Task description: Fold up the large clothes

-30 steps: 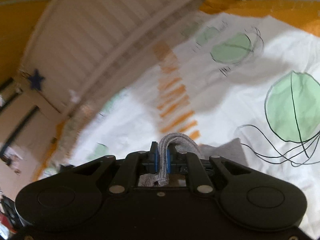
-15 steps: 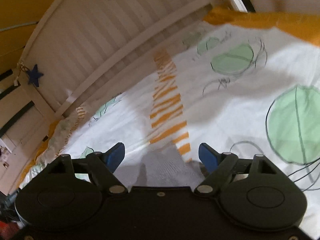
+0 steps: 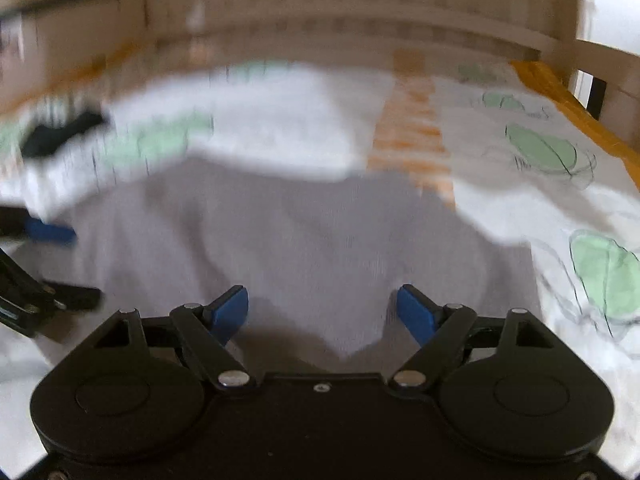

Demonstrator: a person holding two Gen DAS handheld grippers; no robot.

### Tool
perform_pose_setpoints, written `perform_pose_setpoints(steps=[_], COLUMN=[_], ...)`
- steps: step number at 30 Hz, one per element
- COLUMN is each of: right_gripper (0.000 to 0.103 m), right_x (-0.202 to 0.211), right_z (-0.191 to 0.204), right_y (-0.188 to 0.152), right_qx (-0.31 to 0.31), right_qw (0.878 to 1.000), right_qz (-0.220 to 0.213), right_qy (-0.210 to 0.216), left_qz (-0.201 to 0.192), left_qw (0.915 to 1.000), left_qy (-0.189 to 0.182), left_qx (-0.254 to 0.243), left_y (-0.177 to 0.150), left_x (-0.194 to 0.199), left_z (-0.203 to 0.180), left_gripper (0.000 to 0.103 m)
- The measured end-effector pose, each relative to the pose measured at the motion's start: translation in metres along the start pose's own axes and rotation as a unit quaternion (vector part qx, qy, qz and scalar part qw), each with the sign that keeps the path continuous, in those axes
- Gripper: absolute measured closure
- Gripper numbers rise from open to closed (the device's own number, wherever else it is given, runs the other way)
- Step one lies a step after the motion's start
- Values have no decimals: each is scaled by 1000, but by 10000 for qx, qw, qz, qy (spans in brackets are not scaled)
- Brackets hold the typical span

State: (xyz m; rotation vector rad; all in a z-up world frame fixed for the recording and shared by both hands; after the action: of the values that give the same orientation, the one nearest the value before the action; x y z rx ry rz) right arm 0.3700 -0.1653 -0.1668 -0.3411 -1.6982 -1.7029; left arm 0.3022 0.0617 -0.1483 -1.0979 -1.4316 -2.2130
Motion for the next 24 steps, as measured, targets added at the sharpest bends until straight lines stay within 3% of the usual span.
perform_pose_setpoints(steps=[8,10,15,17,19,24], right_gripper=[19,19,19,25,25,29], right_x=[11,23,38,29,11,25], right_z=[-2,2,34,41,45,47], right_y=[-5,-1,-6,-11,-23,-18], right_qx=[-278,-338,181,237,81,67], right_qw=[9995,9988,9983,9987,9979,9975], right_qz=[-94,-320,-502,-334,190,151], right_qy=[-145,-117,212,314,607,688], left_qz=[-134,-85,-51,-61,-85,-133], left_qw=[9993,9993,9987,9980,9978,9979], left_qy=[-214,-221,-363,-462,-506,-487], left_qx=[282,286,362,436,426,402], left_y=[-26,-23,-25,-29,-32,-32], left_x=[16,17,17,19,21,21], left_z=[0,-3,-4,-4,-4,-6], left_gripper=[0,0,0,0,0,0])
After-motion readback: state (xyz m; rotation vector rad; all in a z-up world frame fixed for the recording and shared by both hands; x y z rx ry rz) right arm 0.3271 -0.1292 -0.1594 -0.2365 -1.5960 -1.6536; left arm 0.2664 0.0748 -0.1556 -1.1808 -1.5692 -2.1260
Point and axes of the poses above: each gripper's, at about its wrist camera, not at the fingertips, and x roughly against the way its jaws point, z to its left, y to its top, the point moved 6 cm from there along -x, roughly the way its jaws point, and after that the axes turned 12 degrees about -x, right-handed, at the moved point
